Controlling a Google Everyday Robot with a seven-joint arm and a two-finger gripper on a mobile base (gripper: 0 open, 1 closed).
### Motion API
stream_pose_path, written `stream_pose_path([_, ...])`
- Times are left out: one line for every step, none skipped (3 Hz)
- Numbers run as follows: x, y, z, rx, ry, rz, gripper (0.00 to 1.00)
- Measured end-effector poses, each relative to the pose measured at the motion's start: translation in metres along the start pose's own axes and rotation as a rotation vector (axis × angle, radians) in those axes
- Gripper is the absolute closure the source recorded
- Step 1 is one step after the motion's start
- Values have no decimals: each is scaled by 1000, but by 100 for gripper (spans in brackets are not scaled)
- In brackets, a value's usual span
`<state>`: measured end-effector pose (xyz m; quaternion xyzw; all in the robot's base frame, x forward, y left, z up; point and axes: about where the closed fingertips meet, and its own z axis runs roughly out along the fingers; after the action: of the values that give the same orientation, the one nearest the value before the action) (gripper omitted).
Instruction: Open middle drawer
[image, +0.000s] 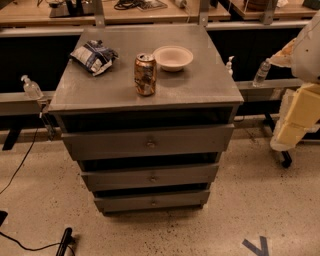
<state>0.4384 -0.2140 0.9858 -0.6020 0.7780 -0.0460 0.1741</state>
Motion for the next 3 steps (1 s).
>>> stream_pose_path([0,0,0,0,0,0,0])
stream_pose_path([-4,-5,27,58,20,-10,0])
stream_pose_path([1,16,92,60,25,-79,0])
